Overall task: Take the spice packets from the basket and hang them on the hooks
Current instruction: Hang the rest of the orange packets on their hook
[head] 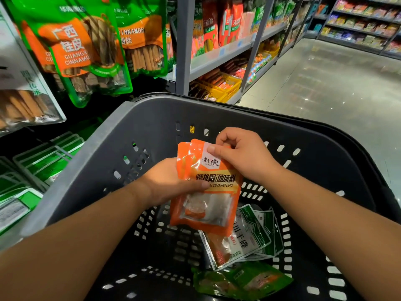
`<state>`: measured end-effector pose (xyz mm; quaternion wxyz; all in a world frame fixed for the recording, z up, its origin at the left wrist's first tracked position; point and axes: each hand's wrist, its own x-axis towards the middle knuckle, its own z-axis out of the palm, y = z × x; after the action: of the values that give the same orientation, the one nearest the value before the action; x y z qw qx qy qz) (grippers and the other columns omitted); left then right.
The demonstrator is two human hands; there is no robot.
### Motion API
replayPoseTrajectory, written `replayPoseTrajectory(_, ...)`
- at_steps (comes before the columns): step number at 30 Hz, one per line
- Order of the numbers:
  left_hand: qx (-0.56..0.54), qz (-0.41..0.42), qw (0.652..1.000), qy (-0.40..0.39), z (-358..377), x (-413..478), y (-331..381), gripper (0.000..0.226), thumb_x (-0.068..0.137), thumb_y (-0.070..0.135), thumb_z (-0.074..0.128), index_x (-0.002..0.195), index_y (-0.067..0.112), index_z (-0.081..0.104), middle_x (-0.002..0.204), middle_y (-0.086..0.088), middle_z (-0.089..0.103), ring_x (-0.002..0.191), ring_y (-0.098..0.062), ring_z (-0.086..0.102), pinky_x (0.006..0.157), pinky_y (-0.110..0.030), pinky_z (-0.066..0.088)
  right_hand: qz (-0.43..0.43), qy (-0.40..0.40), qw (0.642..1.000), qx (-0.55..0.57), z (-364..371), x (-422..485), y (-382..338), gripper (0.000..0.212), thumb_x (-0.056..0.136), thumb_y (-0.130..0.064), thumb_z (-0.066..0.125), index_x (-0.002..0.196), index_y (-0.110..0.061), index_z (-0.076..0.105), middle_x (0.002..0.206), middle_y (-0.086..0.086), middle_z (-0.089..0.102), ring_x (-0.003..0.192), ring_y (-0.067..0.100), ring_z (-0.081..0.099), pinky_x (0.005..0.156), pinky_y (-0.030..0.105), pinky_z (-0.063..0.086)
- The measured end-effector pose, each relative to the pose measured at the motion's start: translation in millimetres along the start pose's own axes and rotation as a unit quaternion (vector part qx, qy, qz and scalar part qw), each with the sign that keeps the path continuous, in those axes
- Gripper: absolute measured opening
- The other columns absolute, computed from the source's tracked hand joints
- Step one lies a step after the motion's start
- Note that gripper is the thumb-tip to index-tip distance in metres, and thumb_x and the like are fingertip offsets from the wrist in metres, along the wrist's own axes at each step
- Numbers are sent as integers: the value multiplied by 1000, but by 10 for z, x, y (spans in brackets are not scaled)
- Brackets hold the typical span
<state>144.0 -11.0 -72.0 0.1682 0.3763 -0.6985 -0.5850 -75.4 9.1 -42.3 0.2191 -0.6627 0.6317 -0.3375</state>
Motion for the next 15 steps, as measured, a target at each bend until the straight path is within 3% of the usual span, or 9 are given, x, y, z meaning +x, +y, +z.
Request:
replayPoseTrajectory(7,56,-7,997,48,-54,39,-57,19,86,27,81,105,27,77,98,15,79,91,-2,75,80,-14,56,14,-2,1000,14,87,-4,9,22,86,-35,80,79,-25,62,62,-8,67,67,11,72,66,31,60)
replayPoseTrajectory(12,125,-48,986,97,-98,96,-98,10,87,30,81,95,25,79,91,10,80,83,-1,74,82,-18,57,28,-34,999,20,125,37,136,23,87,-33,81,87,-18,65,72,5,72,68,14,72,64,32,56)
replayPoseTrajectory(15,168,-72,977,106,-138,113,-124,16,87,28,81,100,19,80,94,5,79,85,-4,74,81,-19,56,47,-87,994,-48,129,60,245,24,86,-41,79,88,-20,68,81,-1,73,77,13,70,73,37,58)
